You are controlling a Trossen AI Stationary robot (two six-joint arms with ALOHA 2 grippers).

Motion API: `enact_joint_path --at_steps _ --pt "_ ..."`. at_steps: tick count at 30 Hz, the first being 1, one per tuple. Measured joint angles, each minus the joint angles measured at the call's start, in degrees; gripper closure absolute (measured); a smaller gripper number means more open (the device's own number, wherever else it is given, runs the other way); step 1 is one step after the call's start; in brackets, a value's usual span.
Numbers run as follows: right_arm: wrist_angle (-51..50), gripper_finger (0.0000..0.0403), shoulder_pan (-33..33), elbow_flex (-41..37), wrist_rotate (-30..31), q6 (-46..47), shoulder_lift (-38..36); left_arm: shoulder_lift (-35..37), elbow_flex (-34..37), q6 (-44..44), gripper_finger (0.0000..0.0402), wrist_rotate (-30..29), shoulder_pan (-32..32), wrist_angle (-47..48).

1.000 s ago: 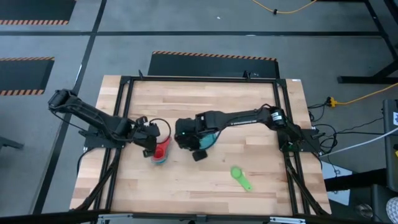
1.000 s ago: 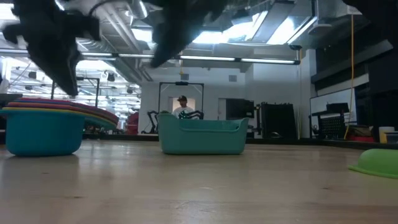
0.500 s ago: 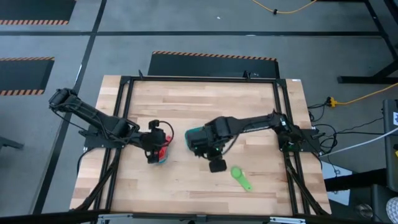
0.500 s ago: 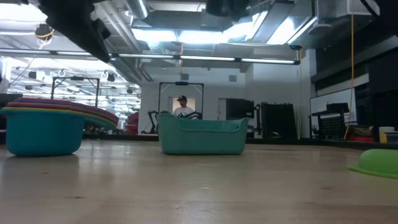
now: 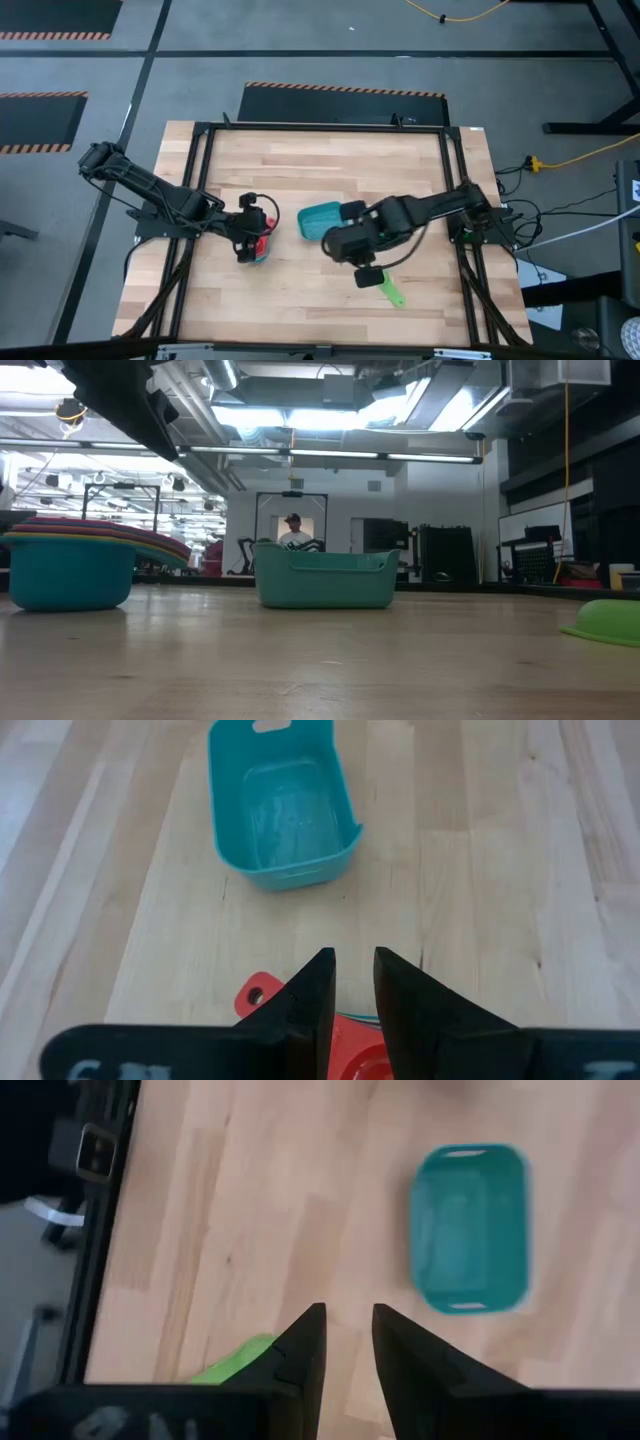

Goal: Nest measuring cups in basket
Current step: Stack the green measuring cup on top of the red measuring cup

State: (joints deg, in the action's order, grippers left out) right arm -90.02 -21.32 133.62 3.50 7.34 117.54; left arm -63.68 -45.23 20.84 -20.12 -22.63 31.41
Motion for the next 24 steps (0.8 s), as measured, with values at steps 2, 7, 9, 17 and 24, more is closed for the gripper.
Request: enact_joint_path --at_steps 2,7,9,17,24 --pt "-0.01 0.0314 -0.60 0.00 2.72 1.87 -1.91 0.00 0.00 0.00 0.0335 0.01 0.00 0.01" --pt "0.19 0.0314 -2.23 -7.32 10.76 7.85 -9.09 0.00 0.00 0.00 0.0335 0.04 0.00 0.00" --pt "0.16 0.0314 -2.58 -14.43 13.65 12.38 -13.17 0.00 0.00 0.00 0.0335 0.04 0.00 0.00" --pt "3.78 0.0314 -3.47 -40.49 7.42 37.77 -27.28 0.00 0.00 0.00 0.0335 0.04 0.00 -0.02" --pt "17.15 0.0314 -3.58 -52.26 -6.36 48.14 -29.83 0.00 0.00 -0.02 0.0335 -0.33 0.00 -0.04"
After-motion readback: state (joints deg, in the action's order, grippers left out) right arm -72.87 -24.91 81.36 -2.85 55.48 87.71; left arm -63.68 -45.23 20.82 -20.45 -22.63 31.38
